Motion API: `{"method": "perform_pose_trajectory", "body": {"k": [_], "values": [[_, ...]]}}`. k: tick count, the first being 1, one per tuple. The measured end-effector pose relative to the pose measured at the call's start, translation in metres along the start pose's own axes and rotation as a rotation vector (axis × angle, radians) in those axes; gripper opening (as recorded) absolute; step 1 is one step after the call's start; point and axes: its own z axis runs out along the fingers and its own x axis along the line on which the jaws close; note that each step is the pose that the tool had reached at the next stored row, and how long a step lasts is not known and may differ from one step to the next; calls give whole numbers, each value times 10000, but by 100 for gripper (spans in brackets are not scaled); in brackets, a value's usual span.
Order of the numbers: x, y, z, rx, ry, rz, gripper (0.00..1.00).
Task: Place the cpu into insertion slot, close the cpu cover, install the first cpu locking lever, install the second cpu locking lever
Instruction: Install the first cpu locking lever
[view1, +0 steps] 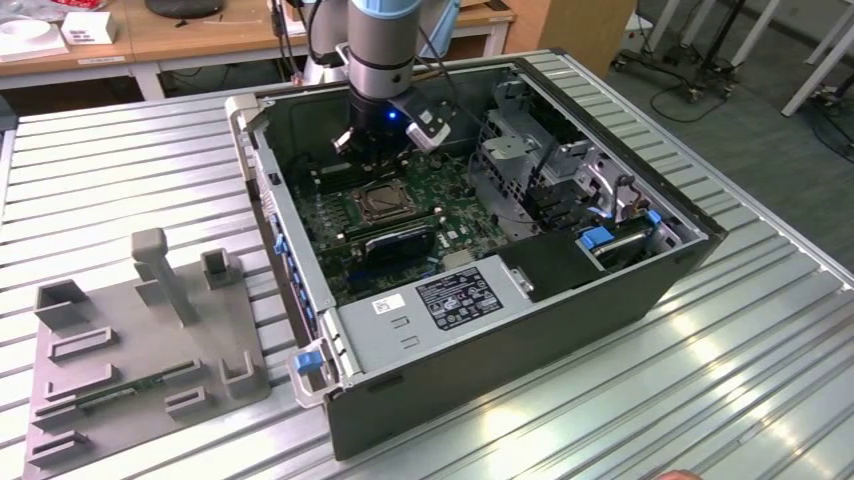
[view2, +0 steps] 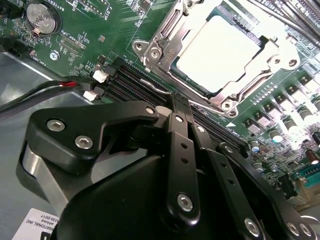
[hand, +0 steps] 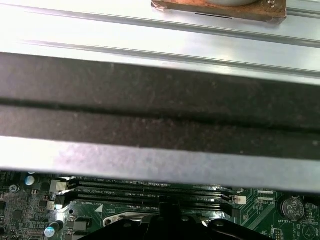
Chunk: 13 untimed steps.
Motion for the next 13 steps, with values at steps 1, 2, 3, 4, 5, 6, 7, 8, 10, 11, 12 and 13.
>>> {"method": "perform_pose_trajectory", "body": {"k": [1, 2, 3, 4, 5, 6, 7, 8, 10, 11, 12, 13], "values": [[0, 0, 0, -1, -1, 2, 11], [0, 0, 0, 0, -1, 4, 11], [0, 0, 0, 0, -2, 8, 11], [0, 0, 0, 1, -3, 16, 11], [0, 0, 0, 1, -4, 23, 11], [0, 0, 1, 2, -5, 28, 11], [0, 0, 2, 3, -5, 32, 11], [0, 0, 3, 2, -6, 35, 11], [0, -1, 8, 3, -7, 39, 11], [1, -1, 10, 3, -7, 39, 11], [1, -2, 12, 3, -7, 40, 11], [1, -2, 15, 3, -8, 40, 11]]}}
